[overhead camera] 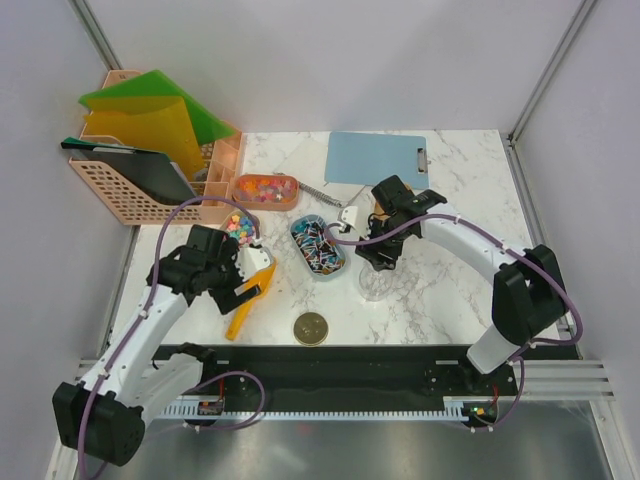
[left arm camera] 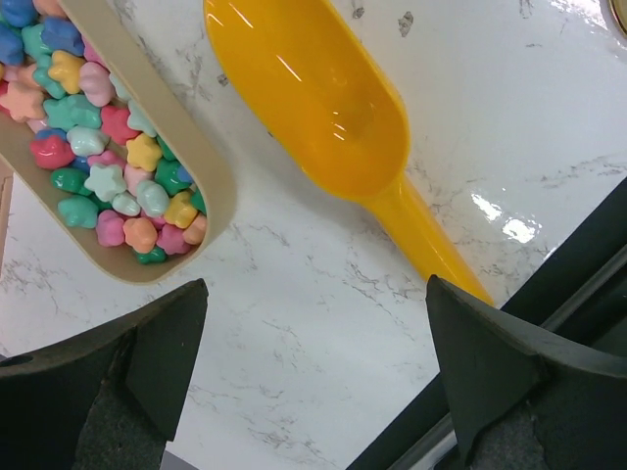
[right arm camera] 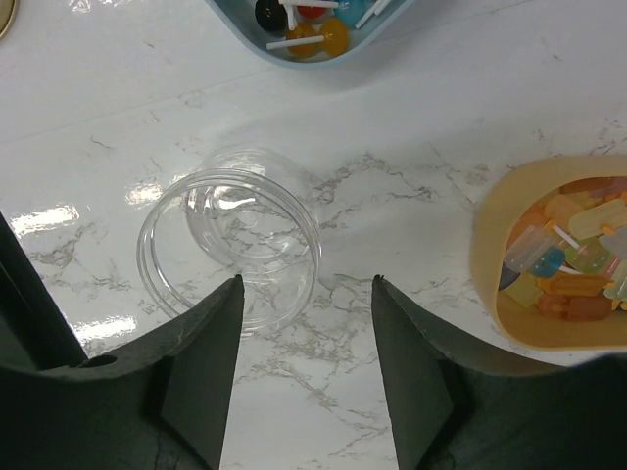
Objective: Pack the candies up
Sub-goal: Pick up the spatula from the center of the board.
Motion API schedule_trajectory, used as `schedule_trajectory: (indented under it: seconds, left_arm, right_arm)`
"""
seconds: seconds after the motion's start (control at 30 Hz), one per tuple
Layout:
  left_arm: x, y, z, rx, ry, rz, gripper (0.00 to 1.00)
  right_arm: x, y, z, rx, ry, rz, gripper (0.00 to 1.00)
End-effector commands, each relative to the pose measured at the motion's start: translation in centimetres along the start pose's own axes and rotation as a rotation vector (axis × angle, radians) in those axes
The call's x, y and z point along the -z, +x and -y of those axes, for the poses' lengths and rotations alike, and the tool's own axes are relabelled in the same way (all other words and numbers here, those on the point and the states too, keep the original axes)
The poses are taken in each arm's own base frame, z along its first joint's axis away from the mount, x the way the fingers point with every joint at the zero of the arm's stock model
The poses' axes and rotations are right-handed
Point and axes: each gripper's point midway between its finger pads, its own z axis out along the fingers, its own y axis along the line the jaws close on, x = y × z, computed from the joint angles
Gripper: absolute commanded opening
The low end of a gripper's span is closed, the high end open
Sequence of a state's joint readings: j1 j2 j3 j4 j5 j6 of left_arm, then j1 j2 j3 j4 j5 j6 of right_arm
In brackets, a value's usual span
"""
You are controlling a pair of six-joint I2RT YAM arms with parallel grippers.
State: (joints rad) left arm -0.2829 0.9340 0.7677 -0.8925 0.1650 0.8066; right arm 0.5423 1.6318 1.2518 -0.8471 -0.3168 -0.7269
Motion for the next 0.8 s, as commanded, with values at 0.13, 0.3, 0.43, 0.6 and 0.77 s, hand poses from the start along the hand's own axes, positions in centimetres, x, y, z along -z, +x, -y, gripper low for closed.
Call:
schedule_trajectory:
  seconds: [0.13, 0.3, 0.43, 0.6, 0.77]
  left_arm:
    - [-1.6, -2.1, -1.6, -0.059, 0.033, 0.039, 0.97]
    - [-3.2, -5.1, -3.1, 0.006, 0.154, 0.020, 0.85]
    - [-3.7, -6.7, -4.7, 0.023, 0.180, 0.007, 0.82]
    - [-5.4, -6.9, -5.6, 0.054, 0.206, -0.046, 0.77]
    - [-6.8, -7.9, -6.5, 0.051, 0.239, -0.040, 0.76]
  right_arm:
    - [2.6, -2.7, 1.1, 0.002, 0.080, 0.086, 0.63]
    - [3.5, -3.0, 1.6, 0.020, 0.121, 0.093, 0.63]
    - [4.0, -3.0, 1.8, 0.019, 0.142, 0.097, 0.63]
    - [4.0, -2.7, 1.6, 0.012, 0.147, 0.098, 0.63]
    - [4.1, -2.6, 1.8, 0.023, 0.157, 0.092, 0.62]
